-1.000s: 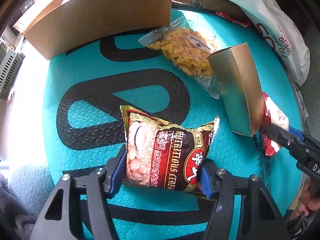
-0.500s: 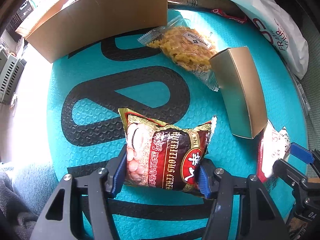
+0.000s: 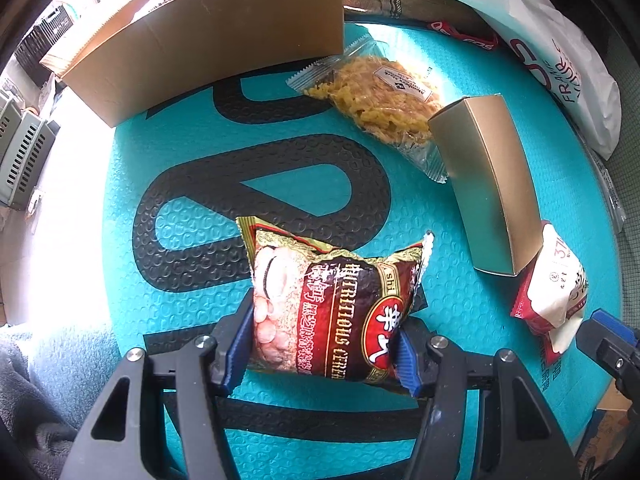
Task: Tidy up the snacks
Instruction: 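Grasp the red cereal pack with the left tool while the right tool grasps the white soup pack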
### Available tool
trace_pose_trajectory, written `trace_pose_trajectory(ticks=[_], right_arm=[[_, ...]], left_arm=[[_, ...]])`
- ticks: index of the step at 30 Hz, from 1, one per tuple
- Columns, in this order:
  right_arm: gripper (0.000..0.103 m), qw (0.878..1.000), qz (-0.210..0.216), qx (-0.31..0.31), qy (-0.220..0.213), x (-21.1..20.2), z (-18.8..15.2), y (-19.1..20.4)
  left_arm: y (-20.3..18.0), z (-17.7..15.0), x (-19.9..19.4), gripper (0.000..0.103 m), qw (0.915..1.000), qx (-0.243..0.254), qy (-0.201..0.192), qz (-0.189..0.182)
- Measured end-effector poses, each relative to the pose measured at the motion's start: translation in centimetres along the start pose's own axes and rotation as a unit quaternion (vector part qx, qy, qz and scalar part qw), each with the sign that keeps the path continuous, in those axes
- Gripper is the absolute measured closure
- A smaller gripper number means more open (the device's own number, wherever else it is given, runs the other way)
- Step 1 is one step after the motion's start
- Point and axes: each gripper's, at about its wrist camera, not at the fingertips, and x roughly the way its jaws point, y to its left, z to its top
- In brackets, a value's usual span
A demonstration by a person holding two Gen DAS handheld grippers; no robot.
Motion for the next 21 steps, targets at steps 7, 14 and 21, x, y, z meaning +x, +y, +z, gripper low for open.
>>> trace_pose_trajectory(ticks=[7, 14, 21], right_arm=[[0.025, 0.991, -0.035, -0.125, -0.01, 0.3, 1.0, 1.1], [0.015, 0.965, -0.057, -0.256, 0.031, 3.5, 1.7, 2.6], [0.013, 0.959, -0.07, -0.269, 0.065, 6.1, 2.1, 2.6]], left_arm=[[0.2, 0.0, 0.0, 0.045, 1.0, -0.004, 0.001, -0.006], [0.2, 0.0, 0.0, 0.045, 1.0, 0.0, 0.004, -0.001], [0.0, 0.1, 0.1, 0.045, 1.0, 0.003, 0.006, 0.004]])
